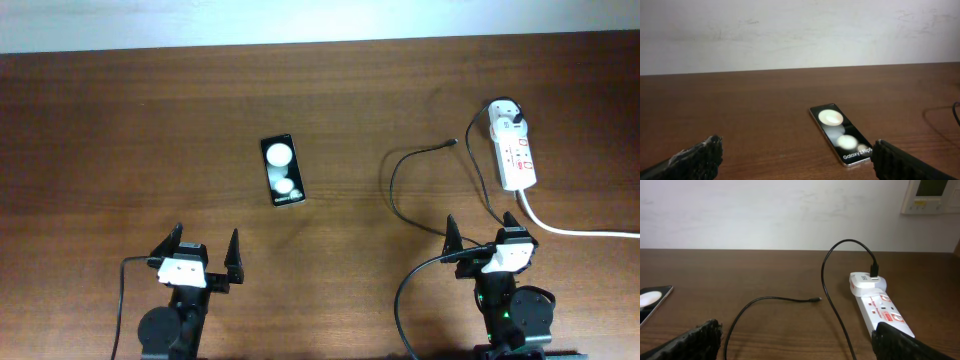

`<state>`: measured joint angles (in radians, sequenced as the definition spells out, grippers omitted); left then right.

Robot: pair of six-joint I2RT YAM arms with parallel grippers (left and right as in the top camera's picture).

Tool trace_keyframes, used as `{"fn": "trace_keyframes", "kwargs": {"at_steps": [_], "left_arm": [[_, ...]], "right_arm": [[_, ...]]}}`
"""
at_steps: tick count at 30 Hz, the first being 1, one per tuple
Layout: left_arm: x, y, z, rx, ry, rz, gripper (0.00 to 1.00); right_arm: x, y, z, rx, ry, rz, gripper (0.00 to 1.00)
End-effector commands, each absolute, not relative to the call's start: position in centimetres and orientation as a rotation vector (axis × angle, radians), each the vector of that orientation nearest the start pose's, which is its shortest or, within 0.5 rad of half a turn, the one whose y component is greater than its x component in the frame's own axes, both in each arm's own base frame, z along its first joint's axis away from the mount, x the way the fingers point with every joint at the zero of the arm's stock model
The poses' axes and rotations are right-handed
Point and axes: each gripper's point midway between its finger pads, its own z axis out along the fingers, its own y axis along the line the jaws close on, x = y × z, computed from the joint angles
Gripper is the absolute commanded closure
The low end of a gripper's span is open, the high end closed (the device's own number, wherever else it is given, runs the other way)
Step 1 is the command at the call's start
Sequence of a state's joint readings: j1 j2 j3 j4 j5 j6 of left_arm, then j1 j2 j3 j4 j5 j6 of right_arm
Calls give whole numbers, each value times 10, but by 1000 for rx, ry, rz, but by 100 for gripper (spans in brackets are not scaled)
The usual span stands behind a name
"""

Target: Plug charger to phone and switch on socket

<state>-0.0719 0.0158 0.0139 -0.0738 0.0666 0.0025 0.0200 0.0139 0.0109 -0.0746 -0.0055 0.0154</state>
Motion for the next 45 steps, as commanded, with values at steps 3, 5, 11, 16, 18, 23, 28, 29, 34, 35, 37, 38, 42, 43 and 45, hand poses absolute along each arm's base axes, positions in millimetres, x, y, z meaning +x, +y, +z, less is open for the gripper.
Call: {"fn": "trace_keyframes", "kwargs": {"at_steps": [3, 5, 11, 16, 18, 23, 28, 29, 34, 35, 37, 38, 42, 43, 45], "left_arm": [[244, -29, 158, 104, 1641, -115, 1], [244, -29, 158, 104, 1642, -115, 1], [244, -29, 158, 104, 1642, -115, 1], [244, -29, 158, 104, 1642, -115, 1], [244, -29, 158, 104, 1641, -116, 1], [244, -32, 159, 114, 1637, -126, 1], [243, -42, 175, 162, 1569, -174, 1], [242, -42, 188, 162, 1516, -171, 1], [236, -38, 232, 145, 1376, -150, 1], [236, -36, 237, 133, 1370, -140, 1], [235, -34, 253, 127, 1358, -136, 1], [237, -32, 263, 117, 1366, -127, 1], [266, -34, 305, 117, 1452, -128, 1], [278, -35, 312, 117, 1498, -129, 1], [307, -40, 320, 130, 1642, -145, 1]], "right_arm": [[246, 8, 156, -18, 1649, 35, 1], [246, 8, 156, -18, 1650, 35, 1], [246, 8, 156, -18, 1650, 35, 1], [246, 8, 156, -18, 1650, 35, 1], [246, 8, 156, -18, 1650, 35, 1], [246, 8, 156, -18, 1650, 35, 1], [246, 8, 156, -18, 1650, 35, 1], [246, 8, 156, -18, 1650, 35, 1], [246, 8, 156, -18, 1650, 35, 1], [246, 8, 156, -18, 1650, 35, 1], [246, 8, 156, -18, 1650, 35, 1], [246, 8, 156, -18, 1650, 35, 1], [246, 8, 156, -18, 1650, 35, 1], [246, 8, 156, -18, 1650, 35, 1], [246, 8, 156, -18, 1649, 35, 1]]}}
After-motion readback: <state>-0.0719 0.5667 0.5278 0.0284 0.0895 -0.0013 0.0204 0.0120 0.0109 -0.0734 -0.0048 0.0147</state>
